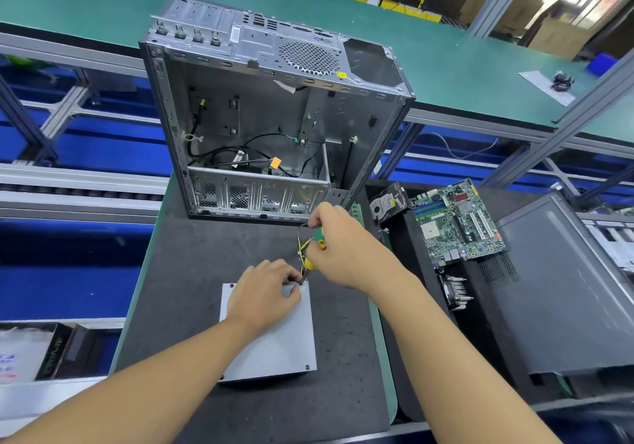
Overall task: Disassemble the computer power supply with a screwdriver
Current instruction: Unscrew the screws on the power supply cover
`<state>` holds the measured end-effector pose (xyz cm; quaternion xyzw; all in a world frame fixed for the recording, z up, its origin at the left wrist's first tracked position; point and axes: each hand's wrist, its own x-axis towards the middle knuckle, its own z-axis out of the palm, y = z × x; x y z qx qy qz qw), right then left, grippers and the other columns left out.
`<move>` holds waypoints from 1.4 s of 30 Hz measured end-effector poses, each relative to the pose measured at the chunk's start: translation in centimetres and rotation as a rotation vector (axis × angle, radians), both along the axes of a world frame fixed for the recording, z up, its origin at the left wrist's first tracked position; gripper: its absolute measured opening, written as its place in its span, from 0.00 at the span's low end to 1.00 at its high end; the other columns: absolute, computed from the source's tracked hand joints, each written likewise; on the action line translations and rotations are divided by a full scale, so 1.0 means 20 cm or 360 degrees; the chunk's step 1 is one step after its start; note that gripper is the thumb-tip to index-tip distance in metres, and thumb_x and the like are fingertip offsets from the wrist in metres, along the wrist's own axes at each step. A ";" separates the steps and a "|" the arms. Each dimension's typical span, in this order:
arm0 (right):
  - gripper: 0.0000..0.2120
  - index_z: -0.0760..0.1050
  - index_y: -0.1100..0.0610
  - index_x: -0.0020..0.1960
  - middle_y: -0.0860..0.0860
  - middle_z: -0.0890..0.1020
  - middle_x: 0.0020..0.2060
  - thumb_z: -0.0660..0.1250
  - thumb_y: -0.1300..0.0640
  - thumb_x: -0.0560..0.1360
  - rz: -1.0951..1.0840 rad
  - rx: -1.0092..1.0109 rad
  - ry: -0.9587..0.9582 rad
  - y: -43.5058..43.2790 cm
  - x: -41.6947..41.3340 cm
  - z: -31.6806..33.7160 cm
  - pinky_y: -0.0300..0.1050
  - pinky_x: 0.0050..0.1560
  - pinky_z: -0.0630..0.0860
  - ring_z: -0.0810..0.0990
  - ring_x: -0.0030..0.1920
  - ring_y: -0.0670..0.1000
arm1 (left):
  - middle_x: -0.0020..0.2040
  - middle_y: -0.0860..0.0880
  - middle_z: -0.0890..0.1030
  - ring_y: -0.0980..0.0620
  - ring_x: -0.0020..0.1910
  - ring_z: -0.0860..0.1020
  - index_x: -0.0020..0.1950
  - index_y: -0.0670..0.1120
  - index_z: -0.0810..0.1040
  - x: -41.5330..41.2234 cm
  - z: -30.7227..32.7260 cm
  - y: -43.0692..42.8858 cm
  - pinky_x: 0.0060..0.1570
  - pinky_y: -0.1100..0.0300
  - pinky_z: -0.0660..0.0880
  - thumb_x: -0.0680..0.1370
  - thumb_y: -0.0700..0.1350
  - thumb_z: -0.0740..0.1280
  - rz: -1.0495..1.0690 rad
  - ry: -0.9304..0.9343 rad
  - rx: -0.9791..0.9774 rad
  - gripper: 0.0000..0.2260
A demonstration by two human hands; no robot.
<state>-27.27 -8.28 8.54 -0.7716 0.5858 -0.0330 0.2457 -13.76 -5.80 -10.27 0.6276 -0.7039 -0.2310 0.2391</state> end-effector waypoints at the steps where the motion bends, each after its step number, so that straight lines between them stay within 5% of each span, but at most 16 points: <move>1: 0.12 0.66 0.52 0.58 0.49 0.70 0.54 0.63 0.57 0.75 0.0001 0.0064 -0.0017 0.00 0.00 0.01 0.52 0.54 0.72 0.70 0.55 0.54 | 0.42 0.64 0.77 0.59 0.45 0.73 0.43 0.60 0.75 0.00 0.00 0.00 0.49 0.59 0.67 0.73 0.52 0.64 0.0005 0.0004 -0.0003 0.02; 5: 0.12 0.66 0.51 0.57 0.48 0.69 0.51 0.63 0.51 0.75 -0.0001 -0.0013 0.0087 0.01 0.00 0.00 0.51 0.49 0.71 0.70 0.55 0.54 | 0.37 0.64 0.71 0.58 0.41 0.70 0.41 0.62 0.70 -0.01 0.02 0.01 0.47 0.58 0.67 0.73 0.51 0.65 -0.0001 -0.0001 -0.0015 0.06; 8: 0.17 0.64 0.54 0.58 0.50 0.68 0.49 0.55 0.40 0.81 -0.0067 -0.0323 0.0427 0.02 0.01 -0.01 0.50 0.40 0.68 0.72 0.45 0.57 | 0.43 0.63 0.78 0.59 0.46 0.74 0.45 0.59 0.77 0.00 0.02 0.00 0.50 0.57 0.69 0.73 0.52 0.65 -0.0011 -0.0004 -0.0015 0.03; 10: 0.16 0.62 0.56 0.57 0.53 0.70 0.48 0.51 0.42 0.83 -0.0084 -0.0346 0.0450 0.02 0.01 -0.01 0.50 0.37 0.69 0.75 0.42 0.61 | 0.45 0.62 0.79 0.59 0.47 0.74 0.46 0.58 0.78 0.00 0.01 0.00 0.51 0.57 0.69 0.74 0.52 0.64 -0.0024 0.0002 -0.0022 0.04; 13: 0.10 0.63 0.57 0.56 0.55 0.72 0.51 0.55 0.50 0.83 -0.0032 -0.0233 0.0281 0.01 0.01 -0.01 0.54 0.44 0.75 0.77 0.46 0.62 | 0.45 0.63 0.78 0.59 0.48 0.74 0.47 0.59 0.78 0.00 0.01 0.00 0.52 0.58 0.70 0.74 0.51 0.64 -0.0018 0.0010 -0.0024 0.05; 19: 0.11 0.65 0.52 0.58 0.49 0.68 0.53 0.61 0.58 0.77 0.0023 0.0080 0.0103 -0.02 0.00 0.01 0.49 0.48 0.66 0.66 0.54 0.54 | 0.45 0.63 0.79 0.60 0.46 0.74 0.46 0.59 0.78 0.00 0.00 0.00 0.50 0.58 0.70 0.73 0.52 0.64 -0.0007 -0.0005 -0.0032 0.05; 22: 0.12 0.65 0.52 0.58 0.50 0.67 0.53 0.62 0.55 0.76 0.0027 0.0036 0.0171 0.00 0.01 0.01 0.50 0.47 0.68 0.67 0.55 0.56 | 0.44 0.63 0.79 0.58 0.45 0.74 0.44 0.59 0.78 0.00 0.00 0.00 0.48 0.58 0.70 0.72 0.52 0.64 0.0004 -0.0001 -0.0046 0.04; 26: 0.18 0.63 0.54 0.60 0.52 0.70 0.53 0.54 0.40 0.82 0.0010 -0.0230 0.0434 0.01 0.02 0.01 0.52 0.43 0.71 0.75 0.47 0.60 | 0.45 0.64 0.79 0.60 0.46 0.74 0.46 0.59 0.78 0.00 -0.01 0.00 0.48 0.59 0.69 0.72 0.55 0.60 -0.0007 0.0001 -0.0054 0.08; 33: 0.07 0.64 0.55 0.58 0.53 0.73 0.53 0.57 0.53 0.82 0.0039 -0.0127 0.0190 0.00 0.02 0.02 0.55 0.49 0.75 0.76 0.47 0.60 | 0.42 0.65 0.77 0.61 0.43 0.72 0.45 0.60 0.78 0.00 -0.02 -0.01 0.46 0.61 0.65 0.71 0.56 0.58 0.0015 0.0010 -0.0073 0.10; 42: 0.17 0.66 0.50 0.65 0.50 0.68 0.59 0.61 0.53 0.77 0.0043 0.0041 0.0163 -0.01 0.03 0.00 0.52 0.53 0.70 0.67 0.58 0.54 | 0.38 0.66 0.72 0.59 0.41 0.69 0.41 0.63 0.69 0.00 0.00 0.00 0.45 0.60 0.65 0.72 0.52 0.63 -0.0016 0.0001 -0.0054 0.05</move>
